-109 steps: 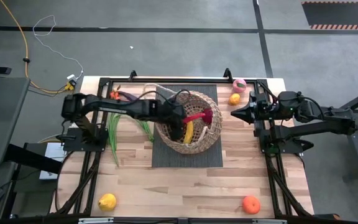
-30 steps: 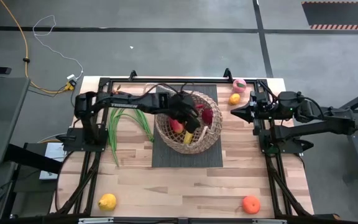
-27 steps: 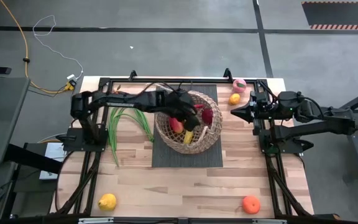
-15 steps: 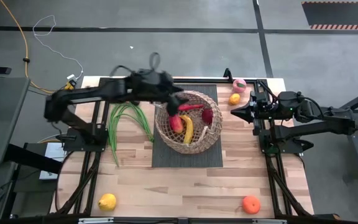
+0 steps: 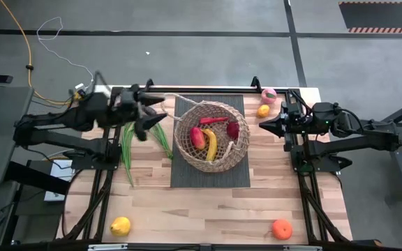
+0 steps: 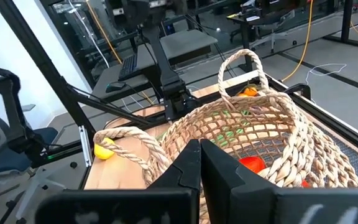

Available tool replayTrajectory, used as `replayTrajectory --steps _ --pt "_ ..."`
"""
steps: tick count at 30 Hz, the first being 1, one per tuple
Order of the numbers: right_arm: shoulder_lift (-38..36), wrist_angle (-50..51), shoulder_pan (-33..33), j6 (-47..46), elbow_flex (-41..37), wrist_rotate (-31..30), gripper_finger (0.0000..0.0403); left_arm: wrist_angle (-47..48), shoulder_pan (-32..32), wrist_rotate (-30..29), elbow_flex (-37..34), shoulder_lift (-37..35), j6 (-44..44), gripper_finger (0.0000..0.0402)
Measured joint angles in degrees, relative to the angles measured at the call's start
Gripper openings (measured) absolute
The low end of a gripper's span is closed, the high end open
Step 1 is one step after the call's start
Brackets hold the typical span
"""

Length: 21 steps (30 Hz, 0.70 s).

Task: Build produce basket
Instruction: Put the lemon into the woven basket

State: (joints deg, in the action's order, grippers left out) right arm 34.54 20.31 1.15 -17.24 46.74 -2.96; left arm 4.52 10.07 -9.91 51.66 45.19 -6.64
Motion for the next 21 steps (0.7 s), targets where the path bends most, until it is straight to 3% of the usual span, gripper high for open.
replayTrajectory --steps 7,16,19,21 --pt "0.0 0.0 0.0 0.8 0.0 0.0 0.0 -1.4 -0.7 -1.0 -10.7 -11.9 -0.1 0.028" --pt "0.0 -2.1 0.0 1.5 0.0 0.0 0.0 -1.2 -0.7 -1.0 -12.3 -13.6 3.8 0.0275" --pt "0.0 -2.3 0.0 2.3 0.0 0.0 0.0 -0.8 -0.7 -0.8 -12.3 -13.0 4.2 0.0241" --pt "0.0 -2.2 0.0 2.3 0.0 0.0 0.0 0.0 -0.7 -0.4 -12.3 -12.9 4.9 0.0196"
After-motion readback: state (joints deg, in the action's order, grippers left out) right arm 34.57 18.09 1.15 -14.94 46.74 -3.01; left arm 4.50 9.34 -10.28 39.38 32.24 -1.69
